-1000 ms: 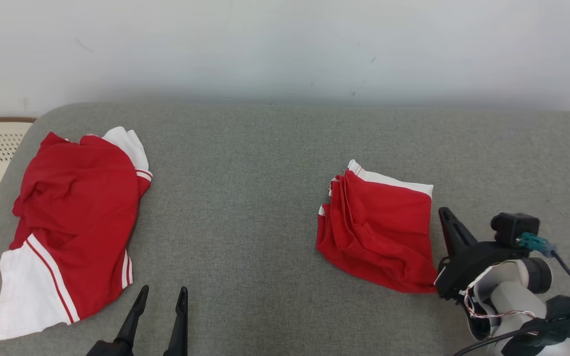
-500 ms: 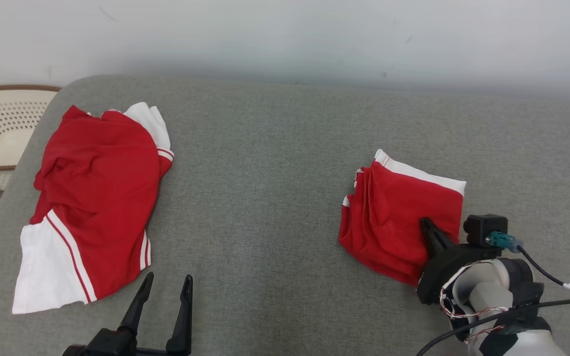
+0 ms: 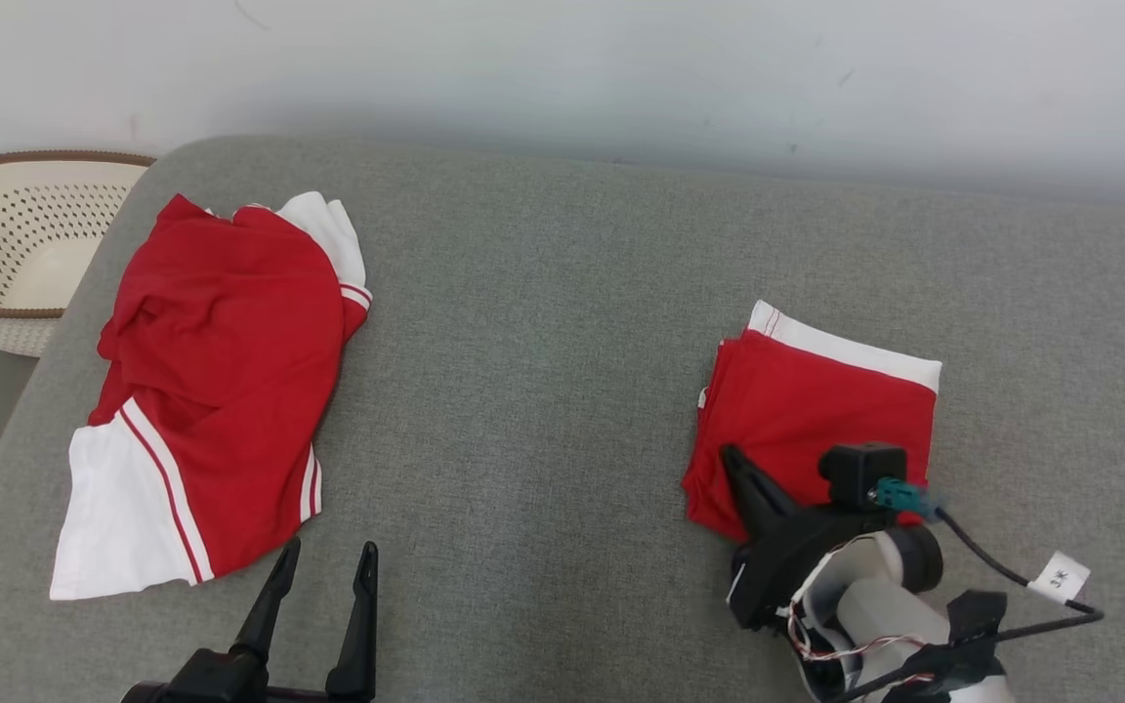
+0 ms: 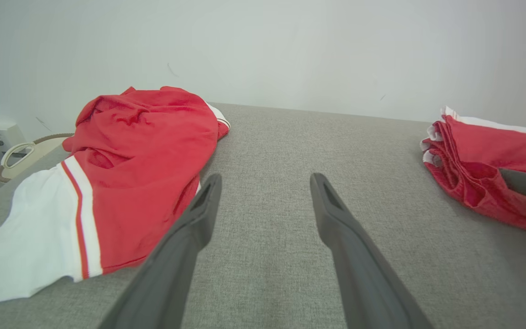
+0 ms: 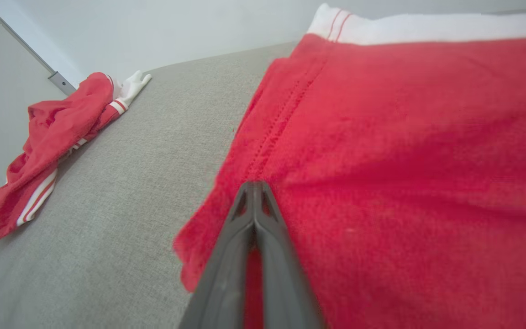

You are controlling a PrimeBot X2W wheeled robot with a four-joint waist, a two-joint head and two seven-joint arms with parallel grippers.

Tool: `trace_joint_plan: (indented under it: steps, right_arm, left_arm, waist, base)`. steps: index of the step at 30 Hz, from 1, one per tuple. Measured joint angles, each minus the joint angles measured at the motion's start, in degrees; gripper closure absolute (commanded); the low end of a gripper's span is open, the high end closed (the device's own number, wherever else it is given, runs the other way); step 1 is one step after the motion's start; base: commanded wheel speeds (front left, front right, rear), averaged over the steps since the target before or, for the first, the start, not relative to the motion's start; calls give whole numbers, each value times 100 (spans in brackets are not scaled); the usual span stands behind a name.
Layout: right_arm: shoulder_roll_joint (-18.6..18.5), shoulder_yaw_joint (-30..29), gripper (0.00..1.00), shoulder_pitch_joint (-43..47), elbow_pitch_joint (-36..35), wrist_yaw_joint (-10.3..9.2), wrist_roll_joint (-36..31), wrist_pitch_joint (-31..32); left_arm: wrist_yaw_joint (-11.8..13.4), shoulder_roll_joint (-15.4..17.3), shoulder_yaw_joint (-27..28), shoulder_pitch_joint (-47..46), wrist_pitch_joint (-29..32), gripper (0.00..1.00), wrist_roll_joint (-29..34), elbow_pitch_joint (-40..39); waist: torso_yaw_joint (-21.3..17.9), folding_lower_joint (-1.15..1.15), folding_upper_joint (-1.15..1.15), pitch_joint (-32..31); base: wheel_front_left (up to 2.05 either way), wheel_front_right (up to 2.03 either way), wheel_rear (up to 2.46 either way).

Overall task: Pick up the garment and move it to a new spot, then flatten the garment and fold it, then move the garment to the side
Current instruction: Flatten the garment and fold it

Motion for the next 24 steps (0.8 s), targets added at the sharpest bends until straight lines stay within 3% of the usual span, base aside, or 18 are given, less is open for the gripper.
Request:
trace_joint_plan:
  steps: [12,19,20,21,24]
  right_arm:
    - [23,498,100,370,-733,0,371,0]
    - [-259,-216,100,518,-1410,0,162,1]
    - [-309,-378,21,575,-1522,0,86,1]
    - [-356,-522,0,619,-1586,0,20,0]
    - [-503,-937,0,753,-1693,0,-201,0]
  left_arm:
    - [26,1,19,9,0,0,-40,-7]
    - [52,1,104,75,0,0,-38,-21]
    - [65,1,115,102,0,0,-38,-25]
    - [69,1,122,119,0,0,-38,-35]
    - [74,0,125,132,0,0,-40,-52]
  waist:
    - [-18,0,0,-54]
    - [-101,0,0,-148]
    - [-123,0,0,-162]
    - [-145,0,0,-175]
    - [-217,0,0,-215]
  base:
    - [0,0,0]
    - [0,0,0]
    - [0,0,0]
    - [0,0,0]
    - [0,0,0]
